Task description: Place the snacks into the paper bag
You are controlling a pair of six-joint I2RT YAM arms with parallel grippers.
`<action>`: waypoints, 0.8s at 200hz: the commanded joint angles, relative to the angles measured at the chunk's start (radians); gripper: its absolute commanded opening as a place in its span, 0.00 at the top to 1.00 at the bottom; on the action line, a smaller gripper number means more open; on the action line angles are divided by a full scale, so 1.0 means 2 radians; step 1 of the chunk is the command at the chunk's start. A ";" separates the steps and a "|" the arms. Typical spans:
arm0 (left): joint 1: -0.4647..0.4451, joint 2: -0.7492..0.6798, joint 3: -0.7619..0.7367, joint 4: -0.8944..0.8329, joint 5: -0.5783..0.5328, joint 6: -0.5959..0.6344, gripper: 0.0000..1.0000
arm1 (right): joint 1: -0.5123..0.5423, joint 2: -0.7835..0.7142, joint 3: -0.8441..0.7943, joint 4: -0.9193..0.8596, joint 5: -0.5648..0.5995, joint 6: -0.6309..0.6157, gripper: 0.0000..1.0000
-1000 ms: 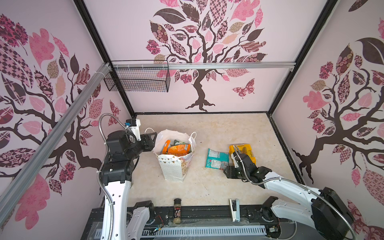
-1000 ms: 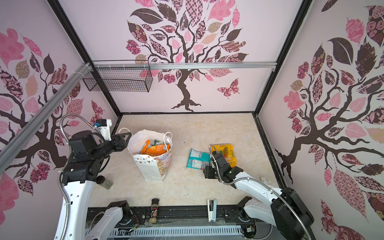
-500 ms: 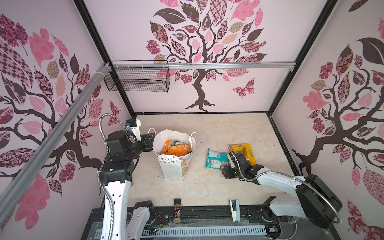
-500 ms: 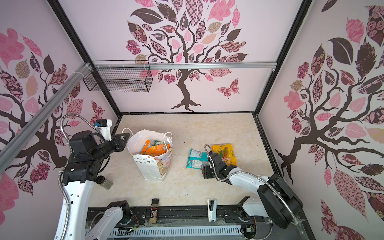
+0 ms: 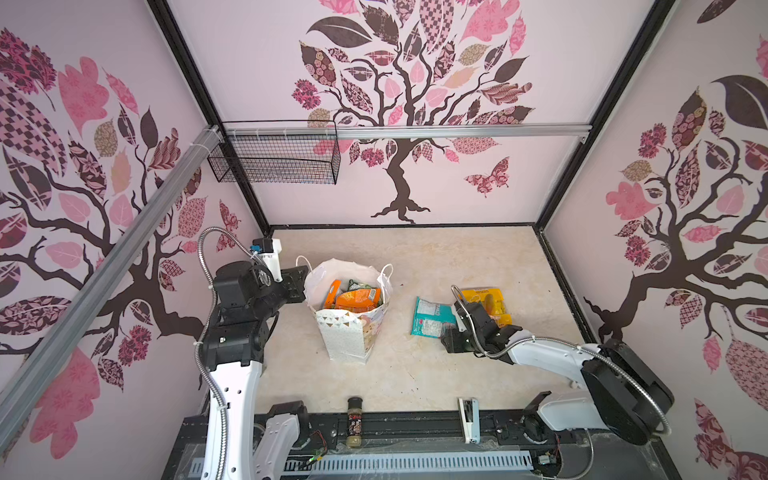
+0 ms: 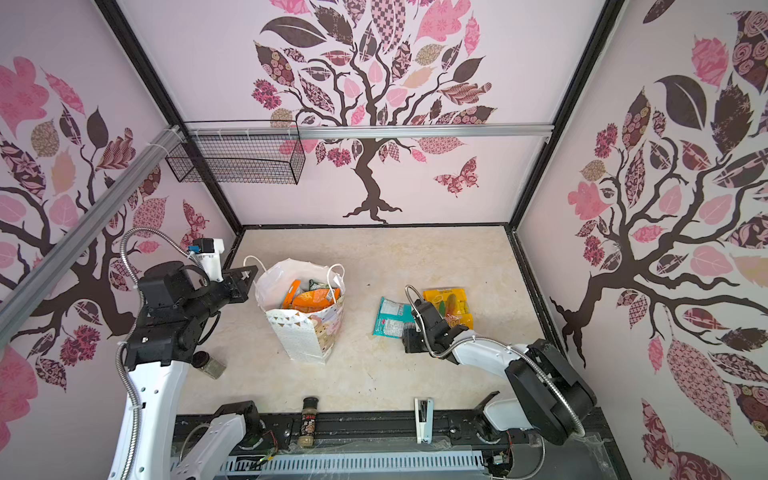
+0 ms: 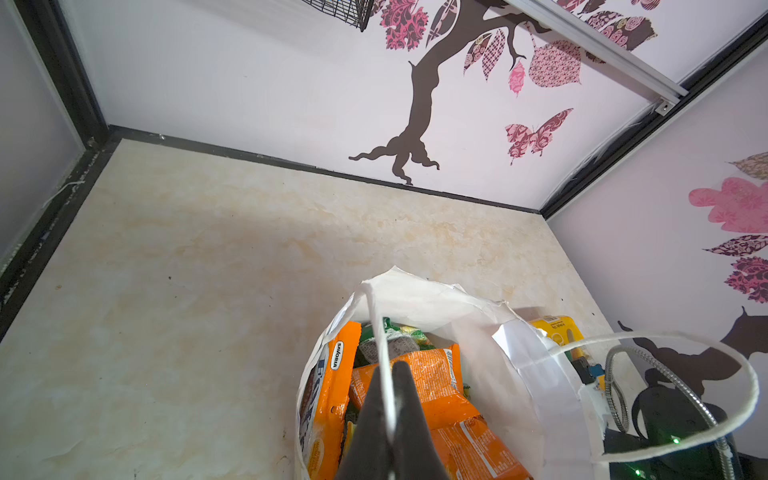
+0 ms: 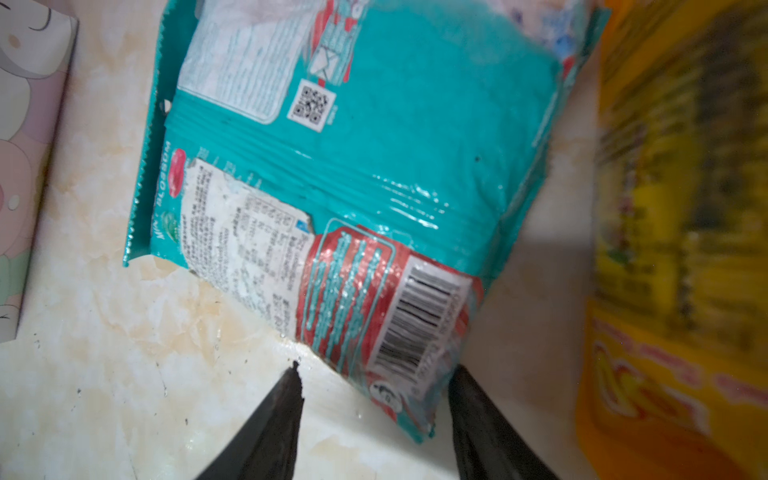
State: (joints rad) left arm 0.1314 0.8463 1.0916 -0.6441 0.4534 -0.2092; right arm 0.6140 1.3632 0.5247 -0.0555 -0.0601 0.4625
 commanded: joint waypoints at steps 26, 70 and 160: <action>0.002 -0.002 -0.011 0.005 0.002 0.005 0.99 | 0.001 0.015 0.014 -0.014 0.014 -0.013 0.52; 0.003 -0.005 -0.010 0.002 0.001 0.007 0.99 | 0.001 0.020 0.022 -0.018 0.011 -0.016 0.72; 0.002 -0.007 -0.011 0.002 0.000 0.009 1.00 | 0.001 -0.008 0.033 -0.041 0.018 -0.019 1.00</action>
State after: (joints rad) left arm 0.1314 0.8452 1.0916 -0.6479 0.4526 -0.2085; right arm 0.6140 1.3792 0.5541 -0.0994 -0.0441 0.4408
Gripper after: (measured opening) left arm 0.050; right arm 0.047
